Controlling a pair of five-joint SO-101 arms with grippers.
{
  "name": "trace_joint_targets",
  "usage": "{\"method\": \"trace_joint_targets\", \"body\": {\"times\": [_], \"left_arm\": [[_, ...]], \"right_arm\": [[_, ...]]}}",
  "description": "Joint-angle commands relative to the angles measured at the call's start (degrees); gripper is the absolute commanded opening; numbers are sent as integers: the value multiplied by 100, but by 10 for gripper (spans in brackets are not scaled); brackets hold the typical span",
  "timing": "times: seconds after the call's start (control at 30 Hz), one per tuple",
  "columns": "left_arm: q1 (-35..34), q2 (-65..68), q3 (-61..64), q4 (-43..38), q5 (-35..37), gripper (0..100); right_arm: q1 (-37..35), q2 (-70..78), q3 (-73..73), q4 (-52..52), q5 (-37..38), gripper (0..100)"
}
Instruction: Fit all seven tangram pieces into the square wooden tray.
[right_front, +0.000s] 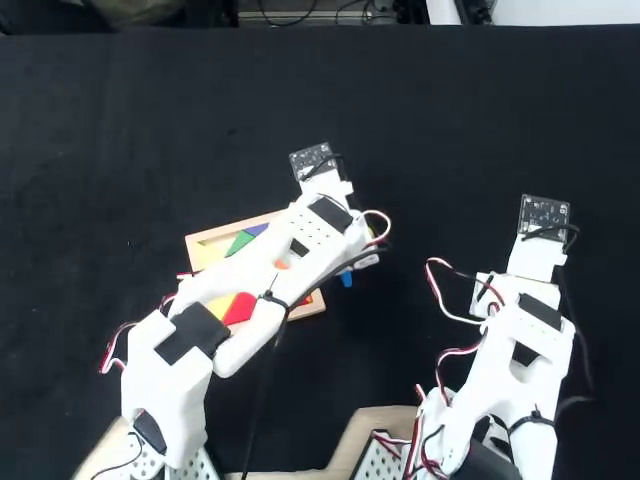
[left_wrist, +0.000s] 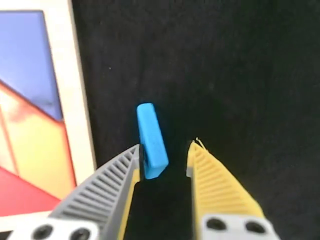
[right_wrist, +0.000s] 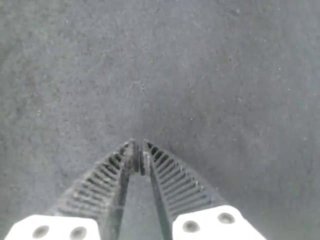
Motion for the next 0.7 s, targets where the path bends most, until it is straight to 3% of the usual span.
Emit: {"method": "trace_joint_targets", "body": {"times": [0.0,0.1,0.4,0.53,0.67], "left_arm": [[57,-44,-13,202,62,105],[31,-44,4,202,62,24],[4,-62,-31,193,-26,30],[48,-246,-251,264,-958,30],[-40,-677,-611,826,-2716,30]], "right_arm": [[-97,48,-163,-88,44,11],[-97,48,-163,-88,44,11],[-97,48,-154,-88,44,11],[-97,48,-154,-97,44,11],[-97,48,-154,-97,44,11]]}}
